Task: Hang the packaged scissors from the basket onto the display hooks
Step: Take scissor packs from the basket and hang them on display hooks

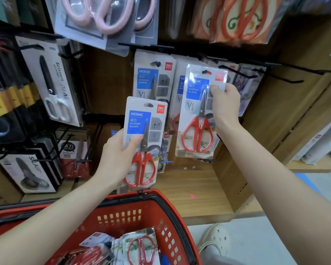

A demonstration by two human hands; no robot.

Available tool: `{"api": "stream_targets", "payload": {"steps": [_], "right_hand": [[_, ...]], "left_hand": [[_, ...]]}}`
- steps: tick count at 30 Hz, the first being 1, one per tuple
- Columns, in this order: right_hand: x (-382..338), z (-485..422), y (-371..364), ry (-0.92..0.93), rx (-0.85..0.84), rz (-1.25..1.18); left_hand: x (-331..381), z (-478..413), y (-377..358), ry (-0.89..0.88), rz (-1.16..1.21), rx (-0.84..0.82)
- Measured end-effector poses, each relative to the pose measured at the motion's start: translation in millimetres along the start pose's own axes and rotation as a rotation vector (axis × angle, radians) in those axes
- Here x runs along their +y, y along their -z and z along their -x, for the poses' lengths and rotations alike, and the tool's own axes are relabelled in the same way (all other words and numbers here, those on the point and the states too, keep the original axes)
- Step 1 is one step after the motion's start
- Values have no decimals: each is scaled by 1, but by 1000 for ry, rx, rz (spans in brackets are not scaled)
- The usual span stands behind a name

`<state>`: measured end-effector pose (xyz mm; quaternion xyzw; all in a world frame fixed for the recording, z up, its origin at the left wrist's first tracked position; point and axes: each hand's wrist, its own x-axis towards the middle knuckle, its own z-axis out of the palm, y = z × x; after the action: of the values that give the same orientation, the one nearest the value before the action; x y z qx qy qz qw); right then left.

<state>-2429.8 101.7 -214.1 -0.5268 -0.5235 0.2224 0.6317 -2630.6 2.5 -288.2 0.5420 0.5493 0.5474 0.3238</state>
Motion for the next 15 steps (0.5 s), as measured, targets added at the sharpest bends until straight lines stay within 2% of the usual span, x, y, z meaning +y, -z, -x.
{"api": "stream_targets", "payload": {"steps": [6,11,15], "right_hand": [[10,-21,-17,-91,-42,67],[15,-41,-28,-205,-54,10],[21,-54,-24,-273,-58,96]], "left_hand": [[4,-2,-1,-1,-14,2],[7,-2,1,6,-17,-1],[7,-3,3,31,-1,12]]}}
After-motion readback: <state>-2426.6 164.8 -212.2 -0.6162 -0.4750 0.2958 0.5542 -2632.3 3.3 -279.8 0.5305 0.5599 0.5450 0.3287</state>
